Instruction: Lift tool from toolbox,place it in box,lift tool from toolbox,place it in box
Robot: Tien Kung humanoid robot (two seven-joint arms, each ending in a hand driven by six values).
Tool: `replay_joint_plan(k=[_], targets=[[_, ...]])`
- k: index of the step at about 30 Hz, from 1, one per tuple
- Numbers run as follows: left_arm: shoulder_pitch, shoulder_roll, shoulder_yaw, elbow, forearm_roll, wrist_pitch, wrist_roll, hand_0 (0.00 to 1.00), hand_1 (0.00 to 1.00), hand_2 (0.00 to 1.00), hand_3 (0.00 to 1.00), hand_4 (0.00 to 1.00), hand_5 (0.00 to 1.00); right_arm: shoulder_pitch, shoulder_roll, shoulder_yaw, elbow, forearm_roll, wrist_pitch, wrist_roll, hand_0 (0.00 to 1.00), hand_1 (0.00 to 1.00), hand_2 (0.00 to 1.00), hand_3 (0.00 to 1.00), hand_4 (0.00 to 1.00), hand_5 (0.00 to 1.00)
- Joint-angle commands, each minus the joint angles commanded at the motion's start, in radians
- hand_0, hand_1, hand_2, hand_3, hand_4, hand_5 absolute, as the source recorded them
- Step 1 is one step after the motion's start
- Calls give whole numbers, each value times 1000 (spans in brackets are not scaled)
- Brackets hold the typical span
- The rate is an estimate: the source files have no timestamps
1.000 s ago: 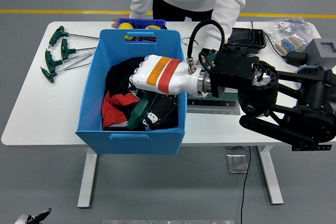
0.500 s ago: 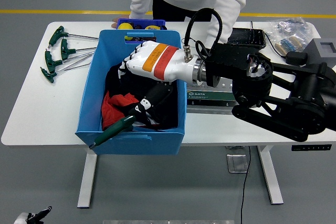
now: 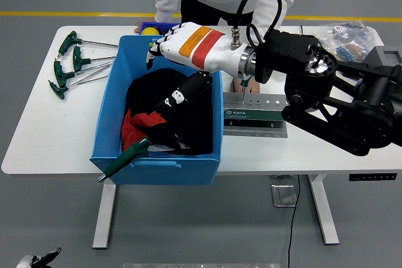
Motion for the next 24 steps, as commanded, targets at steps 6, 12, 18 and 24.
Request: replay_joint_plan(k=[6,12,18,24], targets=[[1,1,0,0,-7,1,-3,664,698,728,731,743,685,-18,-23,43,-93,-26,1,3,762,683,734,692,998,753],[2,0,0,0,-10,1,-3,663,694,726,731,742,683,-41,-47,48,-164,-42,3,7,749,678,731,678,998,754],[0,-2,10,0,-19,0,0,668,693,726,731,743,684,-60,-58,30,-213,-59,4,15,747,674,726,655,998,753],[-1,-5,22,0,-26,2,0,669,696,727,730,741,682,-71,-55,3,-269,-63,8,20,744,674,725,649,998,753]])
